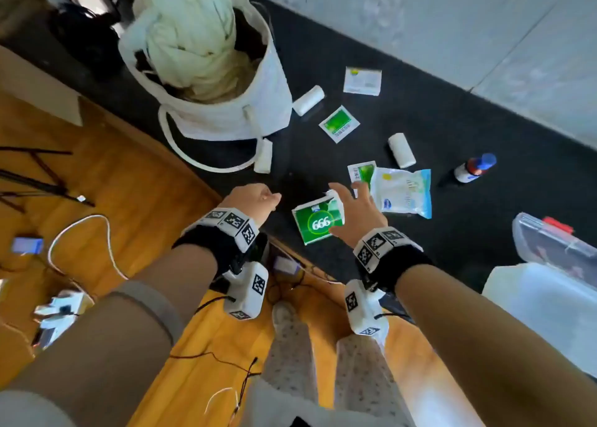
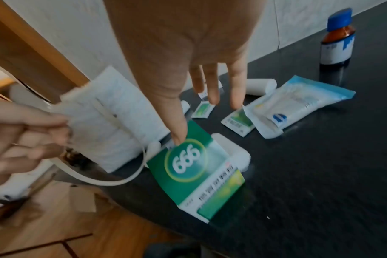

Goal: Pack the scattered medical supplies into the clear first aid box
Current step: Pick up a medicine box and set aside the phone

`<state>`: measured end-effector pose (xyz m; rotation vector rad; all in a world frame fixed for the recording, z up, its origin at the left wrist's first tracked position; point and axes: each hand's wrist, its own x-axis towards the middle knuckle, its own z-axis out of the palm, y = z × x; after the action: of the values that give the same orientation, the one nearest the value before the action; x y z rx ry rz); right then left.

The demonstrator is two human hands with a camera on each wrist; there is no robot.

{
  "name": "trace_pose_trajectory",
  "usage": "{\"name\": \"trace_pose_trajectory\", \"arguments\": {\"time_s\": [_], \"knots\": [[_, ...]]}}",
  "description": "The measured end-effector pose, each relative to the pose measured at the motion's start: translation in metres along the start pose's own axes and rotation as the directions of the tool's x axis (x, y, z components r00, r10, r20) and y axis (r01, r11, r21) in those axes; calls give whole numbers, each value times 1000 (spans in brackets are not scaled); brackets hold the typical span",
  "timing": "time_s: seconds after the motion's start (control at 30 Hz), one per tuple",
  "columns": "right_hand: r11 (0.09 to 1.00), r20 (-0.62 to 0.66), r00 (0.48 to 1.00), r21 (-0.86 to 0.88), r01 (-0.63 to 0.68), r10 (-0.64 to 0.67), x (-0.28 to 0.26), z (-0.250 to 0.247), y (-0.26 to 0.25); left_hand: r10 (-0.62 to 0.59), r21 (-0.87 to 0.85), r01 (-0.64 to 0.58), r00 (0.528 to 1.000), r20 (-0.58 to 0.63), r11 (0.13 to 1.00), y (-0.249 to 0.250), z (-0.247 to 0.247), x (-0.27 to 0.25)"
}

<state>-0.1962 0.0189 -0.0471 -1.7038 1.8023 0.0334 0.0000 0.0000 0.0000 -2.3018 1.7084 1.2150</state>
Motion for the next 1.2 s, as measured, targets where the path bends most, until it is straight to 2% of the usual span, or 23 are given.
{"name": "trace_pose_trajectory", "arguments": {"time_s": [0.13,0.23,0.4,0.53,0.7,0.83,1.0,1.13,1.2], "knots": [[987,79,996,-157,-22,35,11,32,-3,-70,-3,70,997,34,998,-42,10,16],[960,115,993,-276,38,-6,21,51,-6,-103,-50,106,993,53,993,-72,16,23],[938,204,979,-340,67,4,28,66,-22,-151,-137,162,985,86,977,-109,15,20],[965,163,987,-258,40,2,27,72,-41,-171,-192,186,981,94,964,-133,11,13],[975,174,970,-114,191,-169,18,86,-91,-264,-243,281,959,102,928,-184,-6,0],[942,237,931,-121,313,-278,15,109,-132,-353,-277,359,933,75,891,-226,-18,-17],[923,304,900,-128,363,-312,19,141,-170,-414,-341,398,910,28,851,-261,-22,-29],[878,469,832,-209,432,-297,26,163,-163,-424,-316,416,904,46,853,-273,-13,-32],[877,501,818,-211,432,-283,24,162,-151,-422,-323,414,905,49,851,-272,-9,-33]]}}
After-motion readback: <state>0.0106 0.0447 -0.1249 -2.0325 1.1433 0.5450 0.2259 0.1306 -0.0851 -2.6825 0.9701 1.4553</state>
